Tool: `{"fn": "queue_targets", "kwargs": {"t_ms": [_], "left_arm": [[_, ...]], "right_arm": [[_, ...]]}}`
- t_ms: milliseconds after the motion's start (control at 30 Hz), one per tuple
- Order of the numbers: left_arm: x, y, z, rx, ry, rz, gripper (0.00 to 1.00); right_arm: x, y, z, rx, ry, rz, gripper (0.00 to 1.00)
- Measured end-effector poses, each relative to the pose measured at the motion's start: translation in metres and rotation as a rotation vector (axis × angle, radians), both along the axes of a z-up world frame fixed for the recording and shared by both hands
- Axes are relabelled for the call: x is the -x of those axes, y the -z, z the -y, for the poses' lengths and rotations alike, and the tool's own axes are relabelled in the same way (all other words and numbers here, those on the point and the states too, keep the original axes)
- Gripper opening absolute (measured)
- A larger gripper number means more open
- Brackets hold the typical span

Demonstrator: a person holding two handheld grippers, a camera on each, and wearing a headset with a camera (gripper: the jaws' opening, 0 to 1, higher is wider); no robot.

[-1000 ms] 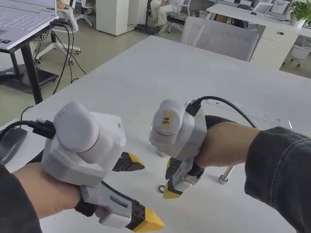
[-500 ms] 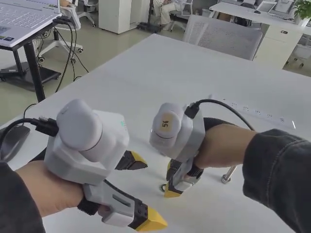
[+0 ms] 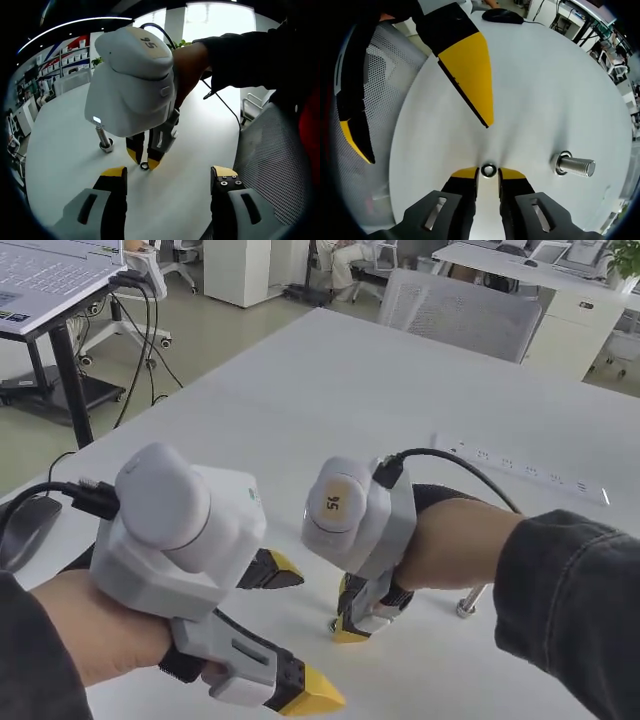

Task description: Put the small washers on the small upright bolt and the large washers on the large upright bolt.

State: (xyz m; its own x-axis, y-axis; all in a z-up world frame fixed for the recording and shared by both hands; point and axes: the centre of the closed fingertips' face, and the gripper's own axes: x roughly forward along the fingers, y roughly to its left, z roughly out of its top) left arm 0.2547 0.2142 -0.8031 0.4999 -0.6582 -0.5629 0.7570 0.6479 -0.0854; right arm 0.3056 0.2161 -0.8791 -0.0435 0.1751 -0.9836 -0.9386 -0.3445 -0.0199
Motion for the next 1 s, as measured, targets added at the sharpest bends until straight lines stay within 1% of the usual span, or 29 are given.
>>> {"fn": "queue_targets", "kwargs": {"t_ms": [800, 1000], "left_arm": [[-0.0008, 0.0007, -0.0005, -0.001, -0.002, -0.003, 0.66], [-0.0039, 0.0005, 0.0014, -0.001, 0.000, -0.002, 0.66]], "right_arm": [[0.0004, -0.0005, 0.0021, -0.010, -0.010, 0.000, 0.14], [-0.0028, -0.0008, 0.0064, -0.005, -0.005, -0.004, 0.14]]}}
